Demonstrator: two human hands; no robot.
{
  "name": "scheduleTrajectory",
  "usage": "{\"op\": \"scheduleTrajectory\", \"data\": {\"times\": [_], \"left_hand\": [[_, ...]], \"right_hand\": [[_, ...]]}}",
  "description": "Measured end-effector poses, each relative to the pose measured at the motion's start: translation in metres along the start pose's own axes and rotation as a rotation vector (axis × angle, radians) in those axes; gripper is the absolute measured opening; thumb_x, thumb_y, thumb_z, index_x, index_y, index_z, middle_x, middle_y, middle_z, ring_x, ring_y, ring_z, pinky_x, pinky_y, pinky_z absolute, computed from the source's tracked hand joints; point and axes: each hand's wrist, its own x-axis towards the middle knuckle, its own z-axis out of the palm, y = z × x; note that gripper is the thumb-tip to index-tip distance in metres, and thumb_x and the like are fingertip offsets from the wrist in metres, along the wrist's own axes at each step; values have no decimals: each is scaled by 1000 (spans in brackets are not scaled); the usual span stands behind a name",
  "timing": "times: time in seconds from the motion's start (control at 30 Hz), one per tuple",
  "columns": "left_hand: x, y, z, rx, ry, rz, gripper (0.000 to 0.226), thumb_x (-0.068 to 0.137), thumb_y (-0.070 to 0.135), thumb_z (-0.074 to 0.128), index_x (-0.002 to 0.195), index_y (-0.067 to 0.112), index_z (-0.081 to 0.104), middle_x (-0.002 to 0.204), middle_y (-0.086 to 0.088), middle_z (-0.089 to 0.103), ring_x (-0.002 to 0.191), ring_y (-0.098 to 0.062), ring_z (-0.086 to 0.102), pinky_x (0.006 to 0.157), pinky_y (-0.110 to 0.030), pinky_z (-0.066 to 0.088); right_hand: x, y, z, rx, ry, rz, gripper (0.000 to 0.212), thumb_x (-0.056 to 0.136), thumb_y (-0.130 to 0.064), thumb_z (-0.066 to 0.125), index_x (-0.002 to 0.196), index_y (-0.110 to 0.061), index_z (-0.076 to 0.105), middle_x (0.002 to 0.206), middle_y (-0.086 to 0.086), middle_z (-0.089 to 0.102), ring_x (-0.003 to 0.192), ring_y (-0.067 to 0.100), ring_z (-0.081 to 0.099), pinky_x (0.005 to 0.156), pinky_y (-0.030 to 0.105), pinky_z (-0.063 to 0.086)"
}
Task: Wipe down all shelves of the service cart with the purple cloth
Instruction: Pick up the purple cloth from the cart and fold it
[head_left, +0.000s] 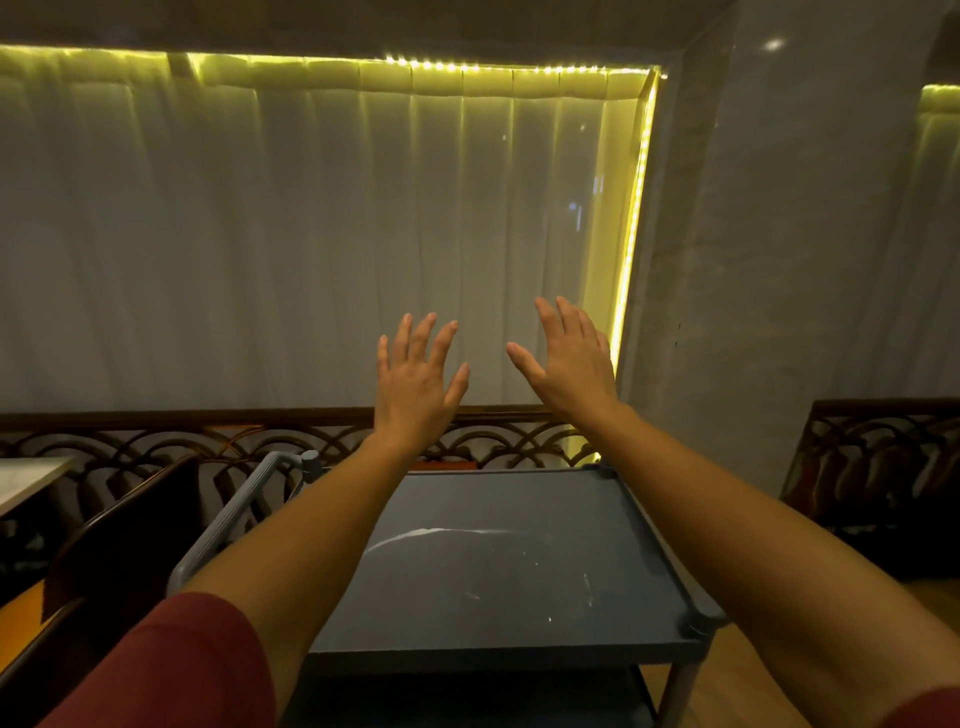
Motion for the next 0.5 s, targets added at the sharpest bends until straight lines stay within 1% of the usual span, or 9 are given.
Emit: {"op": "scheduleTrajectory", "data": {"times": [0.07, 0.13, 0.2, 0.33, 0.43, 0.5], "left_hand": [[-3, 4, 5, -98, 49, -41, 67, 99, 58, 29, 158, 29, 16, 166, -6, 16, 154, -28, 8, 121, -58, 13], [-1, 17, 22, -84, 106, -41, 68, 99, 57, 32, 158, 30, 14, 168, -6, 10, 154, -28, 7, 121, -58, 12], [-2, 24, 36, -81, 145, -6, 67, 100, 57, 32, 159, 29, 16, 168, -7, 6, 155, -29, 5, 121, -59, 11], [-4, 49, 67, -136, 262, 96, 68, 101, 58, 34, 158, 24, 21, 168, -12, 8, 155, -33, 3, 119, -64, 6], [-7, 74, 92, -190, 350, 129, 71, 100, 59, 37, 158, 21, 22, 167, -17, 7, 153, -40, 3, 118, -67, 3], [-10, 91, 108, -269, 382, 134, 76, 98, 62, 36, 158, 20, 18, 166, -18, 4, 152, -43, 2, 117, -68, 1]], "right_hand": [[1, 5, 3, 54, 23, -4, 79, 95, -71, 35, 160, -29, 16, 169, 8, 19, 156, 31, 15, 122, 58, 20], [10, 20, 4, 128, 32, -4, 78, 96, -71, 36, 160, -31, 17, 169, 7, 19, 156, 30, 14, 122, 58, 20], [11, 30, 3, 150, 66, -24, 74, 96, -70, 35, 159, -33, 22, 169, 6, 20, 156, 29, 14, 122, 57, 21], [-7, 54, -3, 132, 203, -131, 69, 98, -67, 33, 157, -31, 29, 167, 7, 24, 156, 28, 15, 122, 56, 20], [-25, 84, -1, 73, 298, -170, 71, 99, -65, 34, 158, -26, 29, 169, 9, 20, 157, 28, 11, 124, 56, 15], [-38, 109, 3, 20, 325, -167, 74, 99, -66, 34, 159, -23, 26, 169, 12, 17, 158, 30, 8, 124, 57, 10]]}}
